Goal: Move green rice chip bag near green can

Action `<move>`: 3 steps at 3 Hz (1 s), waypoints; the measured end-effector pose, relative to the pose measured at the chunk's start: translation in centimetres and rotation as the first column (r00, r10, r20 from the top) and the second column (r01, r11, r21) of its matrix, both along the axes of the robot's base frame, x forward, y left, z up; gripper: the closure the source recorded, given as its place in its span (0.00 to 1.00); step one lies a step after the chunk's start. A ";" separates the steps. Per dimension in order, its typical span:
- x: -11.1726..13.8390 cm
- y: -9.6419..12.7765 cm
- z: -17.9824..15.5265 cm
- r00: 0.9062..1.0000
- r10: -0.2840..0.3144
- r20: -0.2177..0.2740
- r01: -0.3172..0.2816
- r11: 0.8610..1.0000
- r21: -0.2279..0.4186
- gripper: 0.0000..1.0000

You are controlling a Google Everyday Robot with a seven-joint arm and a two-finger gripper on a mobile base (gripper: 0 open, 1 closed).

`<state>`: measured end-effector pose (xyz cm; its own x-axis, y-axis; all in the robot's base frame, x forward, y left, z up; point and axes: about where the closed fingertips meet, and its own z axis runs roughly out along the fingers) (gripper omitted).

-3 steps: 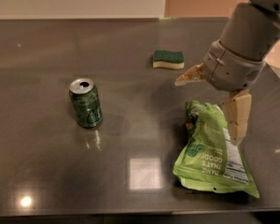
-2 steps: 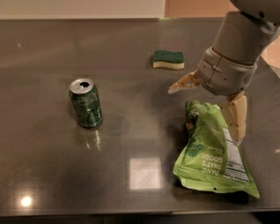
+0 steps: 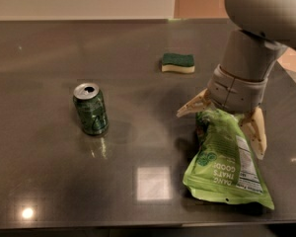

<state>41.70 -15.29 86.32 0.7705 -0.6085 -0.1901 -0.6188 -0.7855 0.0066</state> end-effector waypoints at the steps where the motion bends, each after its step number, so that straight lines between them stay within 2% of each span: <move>1: -0.3 -1.1 -0.5 0.999 0.053 0.010 -0.053 0.998 -0.026 0.17; 3: -0.9 -2.0 -0.9 0.993 0.117 0.018 -0.116 0.991 -0.059 0.64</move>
Offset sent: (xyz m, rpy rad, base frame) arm -0.0356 -0.0389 -0.0062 -0.1054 0.0839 0.1603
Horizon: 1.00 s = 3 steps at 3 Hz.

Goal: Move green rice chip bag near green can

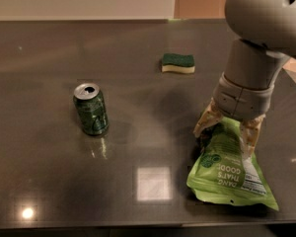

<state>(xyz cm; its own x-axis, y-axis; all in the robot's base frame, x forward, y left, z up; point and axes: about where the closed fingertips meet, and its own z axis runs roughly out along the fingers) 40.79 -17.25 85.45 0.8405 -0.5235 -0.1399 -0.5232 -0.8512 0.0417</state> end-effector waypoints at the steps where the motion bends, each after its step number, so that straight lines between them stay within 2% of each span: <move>1: 0.0 1.0 0.6 1.000 -0.022 0.011 0.022 1.000 0.004 0.87; 2: 0.1 3.7 1.5 0.996 -0.081 0.032 0.080 0.996 0.026 1.00; 3: 0.4 7.2 2.3 0.988 -0.149 0.041 0.146 0.988 0.054 1.00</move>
Offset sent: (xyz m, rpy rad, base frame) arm -0.0162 0.0641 0.0307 0.0084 0.0156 -0.2029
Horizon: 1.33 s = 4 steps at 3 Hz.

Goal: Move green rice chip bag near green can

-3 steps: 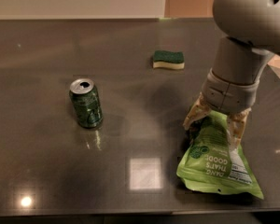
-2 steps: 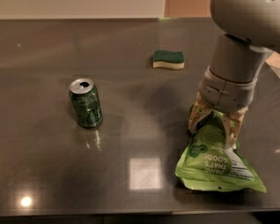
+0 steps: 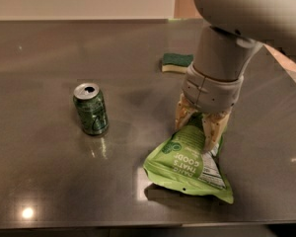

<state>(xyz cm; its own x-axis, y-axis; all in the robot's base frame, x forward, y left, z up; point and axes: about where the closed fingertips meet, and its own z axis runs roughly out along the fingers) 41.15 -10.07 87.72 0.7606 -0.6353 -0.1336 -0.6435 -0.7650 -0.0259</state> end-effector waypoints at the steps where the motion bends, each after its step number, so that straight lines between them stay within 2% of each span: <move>1: 0.4 3.3 0.3 0.999 -0.037 0.003 0.037 0.999 0.028 1.00; 3: 2.6 8.8 0.3 0.995 -0.093 0.024 0.091 0.994 0.068 1.00; 4: 4.1 10.2 0.5 0.992 -0.120 0.038 0.117 0.990 0.079 0.82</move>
Offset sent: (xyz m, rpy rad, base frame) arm 0.0178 0.0938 0.0024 0.0562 0.0058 -0.0971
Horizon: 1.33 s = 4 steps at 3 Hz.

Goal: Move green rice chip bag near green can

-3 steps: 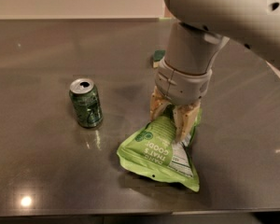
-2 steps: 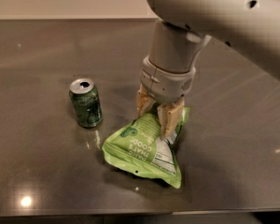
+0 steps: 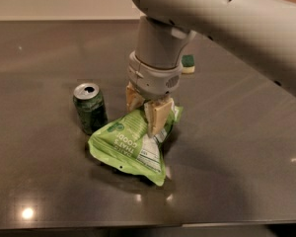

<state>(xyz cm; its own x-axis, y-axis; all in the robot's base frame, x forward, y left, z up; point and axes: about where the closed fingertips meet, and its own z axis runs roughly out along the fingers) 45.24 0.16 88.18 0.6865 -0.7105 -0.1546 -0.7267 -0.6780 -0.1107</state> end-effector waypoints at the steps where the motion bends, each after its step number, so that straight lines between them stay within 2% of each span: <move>1: 1.2 0.8 0.1 1.000 -0.011 0.014 0.011 1.000 0.003 0.59; 2: 2.4 1.3 0.2 0.999 -0.010 0.033 0.010 1.000 0.001 0.35; 3: 2.4 1.4 0.1 0.999 -0.010 0.036 0.009 1.000 0.005 0.12; 4: 2.5 1.6 0.1 0.999 -0.009 0.040 0.009 1.000 0.008 0.00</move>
Offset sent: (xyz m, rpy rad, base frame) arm 0.0367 0.0148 0.0023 -0.0108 -0.0444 -0.0081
